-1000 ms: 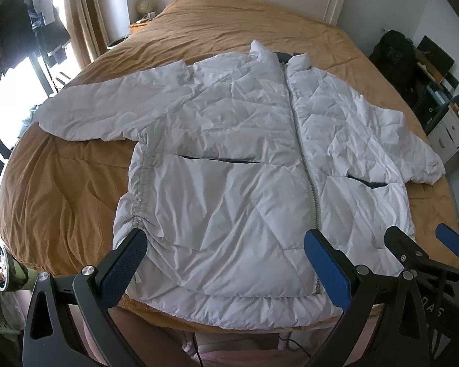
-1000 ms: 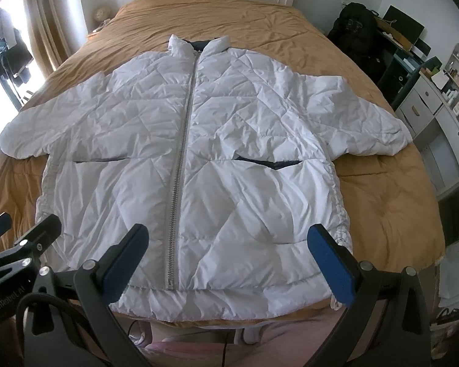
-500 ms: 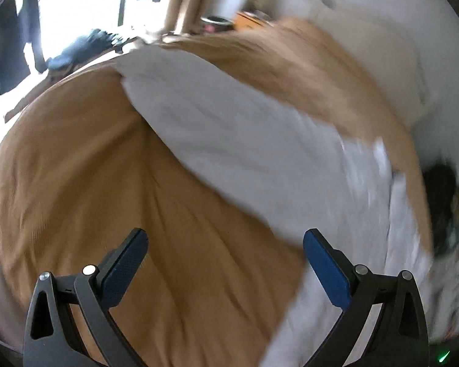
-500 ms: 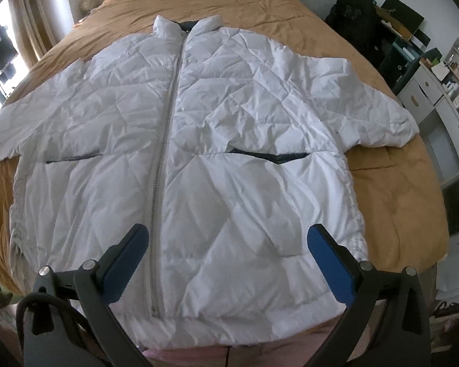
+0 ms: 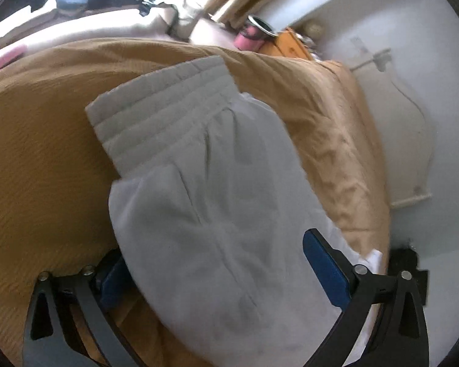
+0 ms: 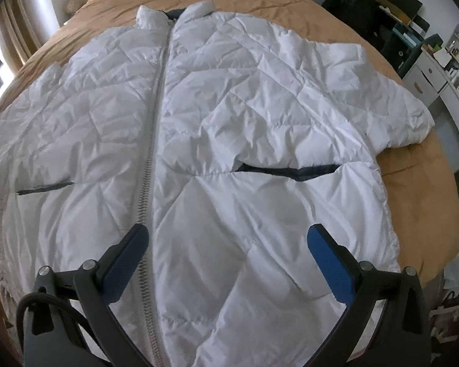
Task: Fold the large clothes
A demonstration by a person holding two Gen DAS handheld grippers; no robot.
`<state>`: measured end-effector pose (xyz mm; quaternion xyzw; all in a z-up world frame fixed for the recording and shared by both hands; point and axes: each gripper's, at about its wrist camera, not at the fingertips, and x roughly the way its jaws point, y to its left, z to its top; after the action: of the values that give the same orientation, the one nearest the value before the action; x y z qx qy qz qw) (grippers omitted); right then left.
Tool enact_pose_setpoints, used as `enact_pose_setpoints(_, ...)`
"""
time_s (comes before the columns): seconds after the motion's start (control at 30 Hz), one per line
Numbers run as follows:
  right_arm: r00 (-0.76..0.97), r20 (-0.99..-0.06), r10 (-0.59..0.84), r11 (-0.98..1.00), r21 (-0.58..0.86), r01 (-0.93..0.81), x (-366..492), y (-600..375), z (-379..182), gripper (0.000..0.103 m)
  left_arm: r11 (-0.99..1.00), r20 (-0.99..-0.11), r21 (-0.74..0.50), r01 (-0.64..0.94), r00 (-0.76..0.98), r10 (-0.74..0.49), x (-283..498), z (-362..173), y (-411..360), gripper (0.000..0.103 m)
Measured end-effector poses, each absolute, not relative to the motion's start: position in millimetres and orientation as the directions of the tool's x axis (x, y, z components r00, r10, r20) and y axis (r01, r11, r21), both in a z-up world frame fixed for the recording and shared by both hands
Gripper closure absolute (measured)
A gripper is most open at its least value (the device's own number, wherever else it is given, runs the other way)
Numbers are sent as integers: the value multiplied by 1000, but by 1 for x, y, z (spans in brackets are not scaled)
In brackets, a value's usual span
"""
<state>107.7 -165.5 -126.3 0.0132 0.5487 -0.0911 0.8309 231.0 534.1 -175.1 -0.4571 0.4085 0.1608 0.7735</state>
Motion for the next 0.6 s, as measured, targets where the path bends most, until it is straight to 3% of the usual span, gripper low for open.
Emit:
enact_pose_setpoints(0.03, 377, -916, -136, 983, -77, 167, 109, -167, -130, 0, 540, -796, -545, -641, 597, -95, 234, -174, 535, 33)
enact_pose_setpoints(0.07, 373, -918, -134, 983, -76, 166, 111, -168, -133, 0, 554, -832, -482, -679, 553, -46, 237, -171, 533, 70)
enact_pose_setpoints(0.13, 368, -920, -133, 984, -78, 161, 113, -169, -139, 0, 557, -826, -505, -660, 557, -88, 241, -165, 533, 94)
enact_pose_setpoints(0.23, 369, -922, -112, 987, -60, 150, 116, -172, -145, 0, 575, -804, -510, -639, 592, -54, 233, -135, 531, 97)
enact_pose_setpoints(0.4, 376, -924, -66, 990, -14, 140, 116, -182, -150, 0, 794, -735, -342, -503, 670, 108, 231, -8, 454, 97)
enact_pose_setpoints(0.47, 378, -925, -39, 989, 18, 146, 113, -190, -151, 0, 839, -676, -362, -407, 734, 65, 229, 38, 413, 97)
enact_pose_setpoints(0.6, 403, -915, 13, 983, 84, 161, 101, -207, -145, 0, 890, -578, -429, -156, 805, -137, 243, 107, 291, 97)
